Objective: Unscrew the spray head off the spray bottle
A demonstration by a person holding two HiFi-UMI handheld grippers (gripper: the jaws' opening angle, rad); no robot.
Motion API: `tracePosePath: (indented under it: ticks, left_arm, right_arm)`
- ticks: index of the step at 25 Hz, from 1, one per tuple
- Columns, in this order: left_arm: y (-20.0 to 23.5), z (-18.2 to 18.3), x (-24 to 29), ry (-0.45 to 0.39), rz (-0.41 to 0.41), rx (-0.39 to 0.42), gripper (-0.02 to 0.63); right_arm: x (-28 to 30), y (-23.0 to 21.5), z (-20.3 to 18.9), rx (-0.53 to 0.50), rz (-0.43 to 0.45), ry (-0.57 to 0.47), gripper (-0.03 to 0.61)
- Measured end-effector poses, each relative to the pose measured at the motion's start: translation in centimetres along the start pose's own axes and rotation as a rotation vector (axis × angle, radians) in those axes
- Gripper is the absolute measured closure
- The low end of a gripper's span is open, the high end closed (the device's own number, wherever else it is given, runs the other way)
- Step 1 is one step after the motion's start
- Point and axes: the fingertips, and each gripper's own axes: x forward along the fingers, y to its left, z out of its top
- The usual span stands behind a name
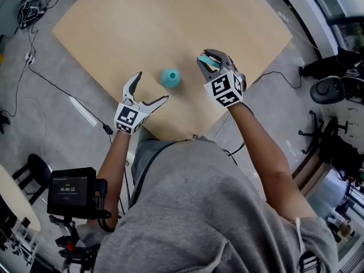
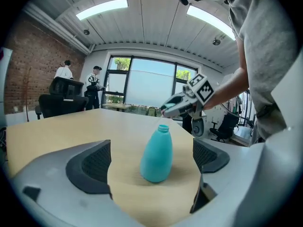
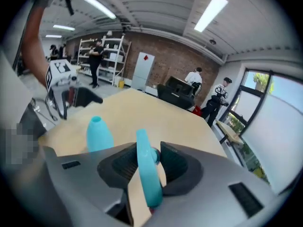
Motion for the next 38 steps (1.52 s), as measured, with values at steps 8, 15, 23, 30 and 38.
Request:
tracePosePath:
  ticks: [8,15,23,30,38]
  left_arm:
    - [1.2,-1.6,-3.7,0.009,0.073,-0.036,0.094]
    - [-4.7,1.5,-7.1,0.033,0.134,-0.026,0.094]
    - [-5.5,1.2,-9.9,-0.003,0.201,-0.055,0.094]
    - [-8.7,3.2,-6.7,-0.053,0.216,-0.085,0.094]
    - [-5.5,12.7,-14.9,-0.221,0.181,0.01,0.19]
  right_arm:
    - [7.5,7.0,-7.1,-0.257,0.065,0.084,0.446]
    - [5.1,12.8,-9.4,-0.317,0.221,0.088,0.437]
    - [5.6,17.4,-10.1,-0.319,0.308,0.09,0.305]
    - [0.6,9.7,-14.3,-0.228,0.184,0.06,0.293]
    - [-12.9,2.6,2.5,0.344,-0.116,-0.284,0.379]
